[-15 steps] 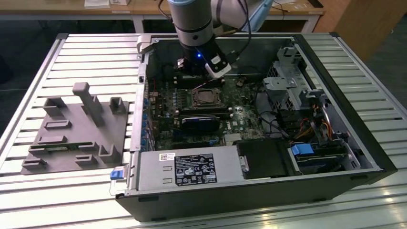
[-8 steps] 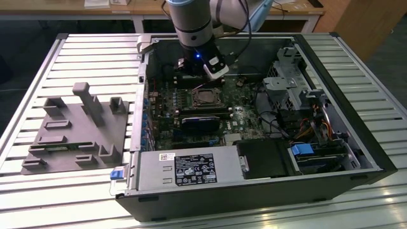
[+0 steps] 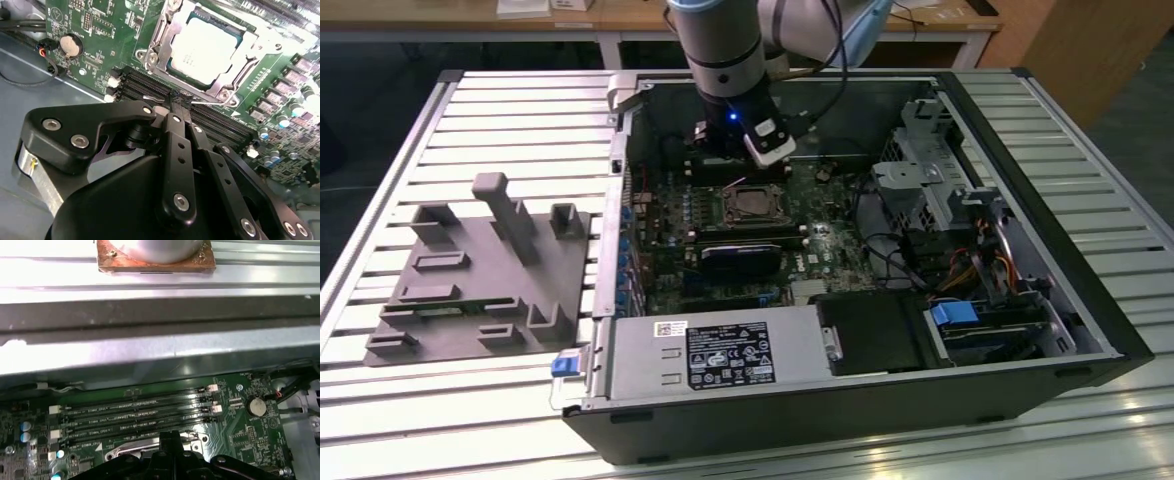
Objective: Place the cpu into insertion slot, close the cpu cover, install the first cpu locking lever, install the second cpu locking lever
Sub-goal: 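Install the first cpu locking lever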
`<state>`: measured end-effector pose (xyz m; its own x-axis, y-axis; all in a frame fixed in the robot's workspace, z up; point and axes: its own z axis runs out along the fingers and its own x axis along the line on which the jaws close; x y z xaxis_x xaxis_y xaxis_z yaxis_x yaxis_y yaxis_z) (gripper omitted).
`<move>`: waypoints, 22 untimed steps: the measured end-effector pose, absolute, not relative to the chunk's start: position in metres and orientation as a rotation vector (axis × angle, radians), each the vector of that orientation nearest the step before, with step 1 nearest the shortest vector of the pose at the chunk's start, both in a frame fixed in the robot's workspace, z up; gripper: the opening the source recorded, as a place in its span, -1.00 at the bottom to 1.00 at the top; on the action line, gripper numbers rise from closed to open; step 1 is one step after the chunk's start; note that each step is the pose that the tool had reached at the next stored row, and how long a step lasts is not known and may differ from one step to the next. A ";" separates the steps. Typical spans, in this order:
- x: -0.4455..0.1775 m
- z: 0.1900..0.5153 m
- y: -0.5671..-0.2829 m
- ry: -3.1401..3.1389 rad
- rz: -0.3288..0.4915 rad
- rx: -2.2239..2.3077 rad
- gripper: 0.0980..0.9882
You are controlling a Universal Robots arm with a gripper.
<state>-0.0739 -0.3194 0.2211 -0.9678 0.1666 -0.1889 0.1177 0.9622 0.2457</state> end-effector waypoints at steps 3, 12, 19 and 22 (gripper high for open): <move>-0.074 0.220 -0.315 2.904 0.340 0.216 -0.99; -0.074 0.216 -0.310 2.904 0.323 0.220 -0.99; -0.074 0.214 -0.310 2.889 0.320 0.217 -0.99; -0.074 0.212 -0.310 2.882 0.317 0.215 -0.99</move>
<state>-0.0739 -0.3099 0.2118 -0.9619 0.1696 -0.2146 0.1190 0.9659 0.2302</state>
